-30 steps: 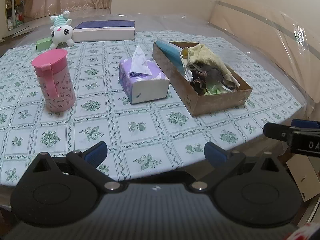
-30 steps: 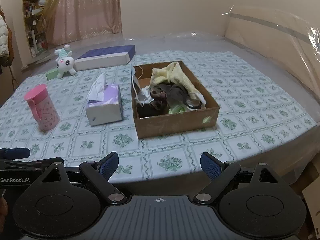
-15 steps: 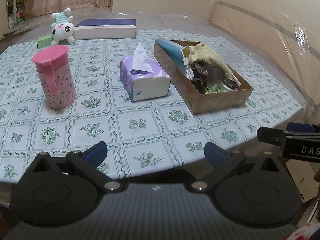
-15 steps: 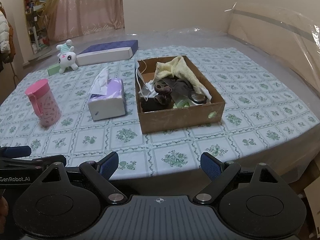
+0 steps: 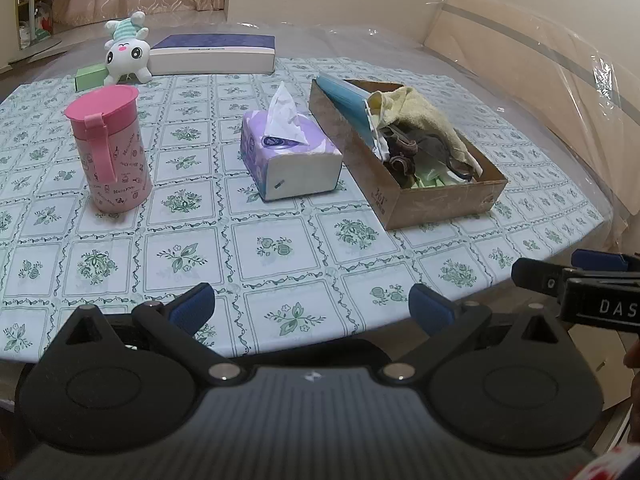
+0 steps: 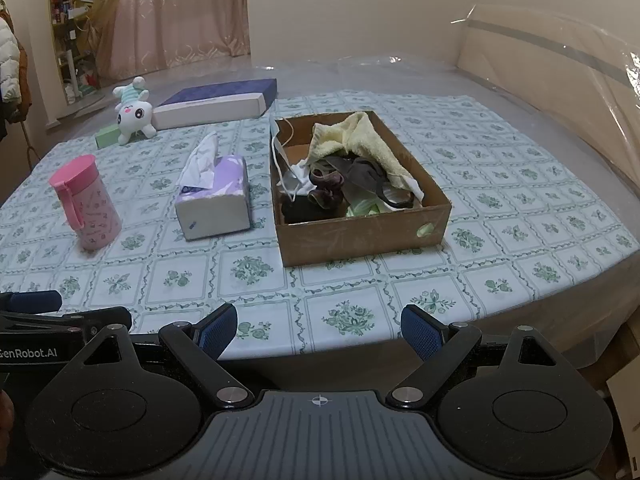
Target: Organize soft objects
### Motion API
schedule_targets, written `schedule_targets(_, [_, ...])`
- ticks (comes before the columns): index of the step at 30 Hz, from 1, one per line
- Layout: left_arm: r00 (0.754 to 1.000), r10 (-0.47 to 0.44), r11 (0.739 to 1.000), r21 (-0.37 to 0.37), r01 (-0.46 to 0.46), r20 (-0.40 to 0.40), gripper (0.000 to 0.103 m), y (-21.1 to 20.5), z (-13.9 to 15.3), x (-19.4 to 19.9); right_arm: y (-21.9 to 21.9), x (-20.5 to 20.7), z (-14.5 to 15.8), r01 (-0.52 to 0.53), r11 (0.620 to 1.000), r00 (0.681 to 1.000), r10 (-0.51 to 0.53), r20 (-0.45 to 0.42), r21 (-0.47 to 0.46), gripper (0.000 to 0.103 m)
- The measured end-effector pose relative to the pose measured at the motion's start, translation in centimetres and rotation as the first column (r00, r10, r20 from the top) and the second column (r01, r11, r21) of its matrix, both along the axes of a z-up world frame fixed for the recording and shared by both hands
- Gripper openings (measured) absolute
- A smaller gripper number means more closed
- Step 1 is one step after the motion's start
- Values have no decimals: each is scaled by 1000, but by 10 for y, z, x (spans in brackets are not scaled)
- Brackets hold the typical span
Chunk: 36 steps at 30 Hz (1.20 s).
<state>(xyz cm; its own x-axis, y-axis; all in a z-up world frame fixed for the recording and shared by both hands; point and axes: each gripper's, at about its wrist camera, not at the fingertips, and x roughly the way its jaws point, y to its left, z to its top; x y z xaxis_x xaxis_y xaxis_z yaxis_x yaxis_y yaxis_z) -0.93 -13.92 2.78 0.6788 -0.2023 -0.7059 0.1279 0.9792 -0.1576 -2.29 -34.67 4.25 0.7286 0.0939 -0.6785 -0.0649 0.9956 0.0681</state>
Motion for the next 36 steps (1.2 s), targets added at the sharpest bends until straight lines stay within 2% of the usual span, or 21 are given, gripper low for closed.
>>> schedule_targets(36, [1000, 7, 1000, -2, -7, 5, 102, 1, 1, 0, -1, 3, 4, 1, 1000, 1000, -1, 11, -7, 88])
